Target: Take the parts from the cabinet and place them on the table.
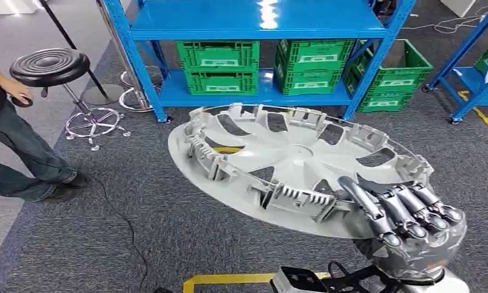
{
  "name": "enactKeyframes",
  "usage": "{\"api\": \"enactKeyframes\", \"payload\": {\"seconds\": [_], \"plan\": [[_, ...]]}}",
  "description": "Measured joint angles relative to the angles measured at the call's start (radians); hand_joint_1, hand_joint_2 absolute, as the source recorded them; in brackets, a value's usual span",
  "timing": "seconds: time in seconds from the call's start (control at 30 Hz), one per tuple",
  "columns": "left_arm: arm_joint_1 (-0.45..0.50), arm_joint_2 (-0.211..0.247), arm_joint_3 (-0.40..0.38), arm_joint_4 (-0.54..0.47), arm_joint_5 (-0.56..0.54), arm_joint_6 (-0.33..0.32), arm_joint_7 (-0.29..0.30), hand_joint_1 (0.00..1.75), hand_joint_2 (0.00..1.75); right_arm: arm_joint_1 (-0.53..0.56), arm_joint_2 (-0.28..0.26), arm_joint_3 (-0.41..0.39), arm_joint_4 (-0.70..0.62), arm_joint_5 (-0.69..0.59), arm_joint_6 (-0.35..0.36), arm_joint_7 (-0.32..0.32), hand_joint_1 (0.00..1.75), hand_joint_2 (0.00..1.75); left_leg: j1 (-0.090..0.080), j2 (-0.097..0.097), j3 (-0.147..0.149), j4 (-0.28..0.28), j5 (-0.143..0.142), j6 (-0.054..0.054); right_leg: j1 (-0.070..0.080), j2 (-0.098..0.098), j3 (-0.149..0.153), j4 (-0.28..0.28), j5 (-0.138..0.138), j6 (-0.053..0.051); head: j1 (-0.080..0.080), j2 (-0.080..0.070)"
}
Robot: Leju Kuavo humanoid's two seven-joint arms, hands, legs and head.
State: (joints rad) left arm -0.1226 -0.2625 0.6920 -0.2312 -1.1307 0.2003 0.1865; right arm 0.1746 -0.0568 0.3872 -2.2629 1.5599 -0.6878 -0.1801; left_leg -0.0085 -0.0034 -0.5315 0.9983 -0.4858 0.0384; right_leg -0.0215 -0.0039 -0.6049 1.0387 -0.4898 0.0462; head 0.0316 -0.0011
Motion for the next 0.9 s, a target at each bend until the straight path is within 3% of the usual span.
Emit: {"api": "enactKeyframes", "payload": {"seconds": [0.1,0.13,0.17,0.2,0.27,0.3,0.33,0.43,0.5,0.53,0.6,0.63,0.67,0.7,0.73,0.8,0.83,0.9], "plan": [[0.001,0.0,0.0,0.0,0.0,0.001,0.0,0.0,1.75,-0.002,0.0,0.003,0.0,0.0,0.0,0.009,1.75,1.75,-0.005,0.003,-0.014,0.001,0.009,0.013,0.0,0.001,-0.089,0.218,-0.119,0.006,0.0,0.0],[0.001,0.0,0.0,0.0,0.0,0.001,0.0,0.0,1.75,-0.002,0.0,0.003,0.002,0.0,0.0,0.011,1.75,1.75,-0.008,0.004,-0.018,0.001,0.011,0.016,0.002,0.001,-0.114,0.279,-0.138,0.007,0.0,0.0],[0.001,0.0,0.0,0.0,0.001,0.001,0.0,0.0,1.75,-0.001,0.0,0.003,0.005,0.0,0.0,0.013,1.75,1.75,-0.011,0.004,-0.02,0.002,0.014,0.016,0.002,0.001,-0.113,0.287,-0.129,0.005,0.0,0.0],[0.001,0.0,0.0,0.0,0.001,0.001,0.0,0.0,1.75,0.0,0.0,0.003,0.006,0.0,0.0,0.014,1.75,1.75,-0.013,0.004,-0.02,0.002,0.015,0.016,0.003,0.001,-0.087,0.249,-0.102,0.003,0.0,0.0],[0.001,-0.002,0.0,0.0,0.001,0.001,0.0,0.0,1.75,-0.001,0.0,0.004,0.006,0.0,0.0,0.015,1.75,1.75,-0.015,0.003,-0.019,0.006,0.015,0.016,0.007,0.0,0.009,0.077,-0.021,-0.009,0.0,0.0],[0.001,-0.003,0.0,0.0,0.001,0.001,0.0,0.0,1.75,-0.003,0.0,0.004,0.006,0.0,0.0,0.015,1.75,1.75,-0.015,0.003,-0.021,0.01,0.014,0.015,0.012,-0.001,0.05,-0.007,-0.012,-0.019,0.0,0.0],[0.001,-0.005,0.0,0.0,0.001,0.001,0.0,0.0,1.75,-0.004,0.0,0.004,0.006,0.0,0.0,0.015,1.75,1.75,-0.023,0.003,-0.03,0.018,0.013,0.01,0.013,-0.003,0.071,-0.028,-0.019,-0.023,-0.001,0.0],[0.0,-0.003,0.0,0.0,0.001,0.002,0.0,0.0,1.75,-0.002,0.0,0.005,0.008,0.0,0.0,0.014,1.75,1.75,-0.018,0.004,-0.036,0.016,0.023,-0.004,0.017,0.0,0.06,-0.024,-0.014,-0.029,-0.001,0.0],[-0.001,-0.002,0.0,-0.001,0.001,0.002,0.0,0.0,1.75,-0.004,0.0,0.005,0.008,0.0,0.0,0.013,1.75,1.75,-0.024,0.0,-0.041,0.03,0.006,-0.015,0.002,-0.004,0.064,-0.037,-0.002,-0.039,-0.002,0.0],[0.0,-0.001,0.0,-0.001,0.001,0.003,0.0,0.0,1.75,-0.006,0.0,0.005,0.008,0.0,0.0,0.019,1.75,1.75,-0.02,-0.001,-0.058,0.073,-0.03,-0.026,-0.001,-0.004,0.062,-0.038,0.0,-0.043,-0.014,0.0],[-0.006,0.002,0.0,-0.001,0.001,0.003,0.0,0.0,1.75,-0.007,0.0,0.013,0.011,0.0,0.0,0.037,1.75,1.75,-0.008,-0.001,-0.119,0.233,-0.113,-0.042,-0.001,-0.007,0.057,-0.037,0.002,-0.045,-0.013,0.0],[-0.009,0.004,0.0,-0.001,0.004,0.003,0.0,0.0,1.75,-0.008,0.0,0.018,0.014,0.0,0.0,0.044,1.75,1.75,-0.004,-0.001,-0.141,0.298,-0.137,-0.047,-0.002,-0.007,0.055,-0.036,0.003,-0.044,-0.014,0.0],[-0.011,0.005,0.0,-0.001,0.005,0.004,0.0,0.0,1.75,-0.008,0.0,0.021,0.018,0.0,0.0,0.049,1.75,1.75,0.0,-0.001,-0.144,0.321,-0.137,-0.052,-0.003,-0.008,0.055,-0.035,0.003,-0.043,-0.013,0.0],[-0.01,0.005,0.0,-0.001,0.006,0.004,0.0,0.0,1.75,-0.008,0.0,0.023,0.021,0.0,0.0,0.054,1.75,1.75,0.004,0.0,-0.127,0.3,-0.113,-0.056,-0.005,-0.007,0.055,-0.034,0.003,-0.043,-0.014,0.0],[-0.01,0.005,0.0,-0.001,0.006,0.005,0.0,0.0,1.75,-0.008,0.0,0.026,0.023,0.0,0.0,0.06,1.75,1.75,0.008,0.0,-0.093,0.236,-0.073,-0.058,-0.008,-0.005,0.055,-0.032,0.004,-0.041,-0.013,0.0],[-0.003,0.005,0.0,-0.001,0.005,0.007,0.002,0.0,1.75,-0.011,-0.001,0.038,0.026,0.0,0.0,0.077,1.75,1.75,0.02,-0.001,-0.009,0.055,0.011,-0.065,-0.012,-0.002,0.056,-0.03,0.003,-0.033,-0.014,0.0],[0.001,0.003,0.0,-0.001,0.005,0.006,0.002,0.0,1.75,-0.011,-0.002,0.045,0.027,0.0,0.0,0.087,1.75,1.75,0.016,-0.018,0.001,0.039,-0.006,-0.067,-0.007,0.004,0.048,-0.029,0.006,-0.023,-0.016,0.0],[0.005,0.004,0.0,-0.001,0.007,0.009,0.002,0.0,1.75,-0.017,-0.003,0.056,0.03,-0.002,0.0,0.099,1.75,1.75,0.014,-0.016,-0.009,0.022,-0.01,-0.045,-0.006,0.009,0.029,-0.024,0.016,-0.007,-0.015,0.0]]}}
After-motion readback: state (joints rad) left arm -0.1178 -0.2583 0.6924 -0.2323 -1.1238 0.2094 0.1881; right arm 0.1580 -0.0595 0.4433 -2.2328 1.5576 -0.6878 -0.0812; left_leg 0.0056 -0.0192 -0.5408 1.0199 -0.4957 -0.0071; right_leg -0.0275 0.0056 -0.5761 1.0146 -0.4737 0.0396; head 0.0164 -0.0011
